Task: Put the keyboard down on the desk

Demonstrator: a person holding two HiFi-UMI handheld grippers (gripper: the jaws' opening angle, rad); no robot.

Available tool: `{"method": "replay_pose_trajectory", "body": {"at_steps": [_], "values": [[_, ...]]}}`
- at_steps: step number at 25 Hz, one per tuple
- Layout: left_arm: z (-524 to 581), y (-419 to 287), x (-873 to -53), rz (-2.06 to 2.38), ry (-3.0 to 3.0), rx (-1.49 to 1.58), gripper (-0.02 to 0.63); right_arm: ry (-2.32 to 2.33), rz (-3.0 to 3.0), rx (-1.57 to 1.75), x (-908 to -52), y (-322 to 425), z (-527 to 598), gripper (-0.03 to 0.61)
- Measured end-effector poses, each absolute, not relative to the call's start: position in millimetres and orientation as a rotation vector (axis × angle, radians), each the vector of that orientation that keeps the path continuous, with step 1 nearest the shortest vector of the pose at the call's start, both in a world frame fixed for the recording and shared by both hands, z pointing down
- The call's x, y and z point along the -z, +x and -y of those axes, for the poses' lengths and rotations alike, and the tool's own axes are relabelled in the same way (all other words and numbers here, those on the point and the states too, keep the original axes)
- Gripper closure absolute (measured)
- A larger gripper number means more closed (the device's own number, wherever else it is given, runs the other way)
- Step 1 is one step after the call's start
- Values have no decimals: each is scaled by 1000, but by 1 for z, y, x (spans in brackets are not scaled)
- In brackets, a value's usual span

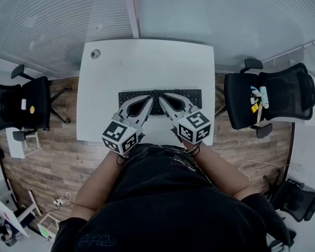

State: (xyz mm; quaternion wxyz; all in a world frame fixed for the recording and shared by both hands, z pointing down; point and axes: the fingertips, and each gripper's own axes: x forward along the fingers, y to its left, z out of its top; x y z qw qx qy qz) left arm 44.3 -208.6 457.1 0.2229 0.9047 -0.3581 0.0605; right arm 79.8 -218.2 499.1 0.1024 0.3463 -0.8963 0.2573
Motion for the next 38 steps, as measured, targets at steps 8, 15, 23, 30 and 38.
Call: {"method": "replay_pose_trajectory", "body": {"at_steps": [8, 15, 23, 30, 38], "values": [[213, 44, -433, 1032, 2566, -138, 598, 1092, 2768, -464, -442, 74, 213, 554], [210, 43, -433, 1041, 2568, -140, 598, 1105, 2770, -442, -440, 72, 212, 555], [206, 36, -434, 1059, 2559, -140, 598, 1097, 2782, -450, -439, 67, 210, 555], [201, 29, -432, 1078, 2566, -139, 598, 1054, 2814, -420, -434, 59, 203, 556], [189, -4, -427, 1114, 2562, -110, 598, 1033, 2844, -411, -429, 33, 194, 557]]}}
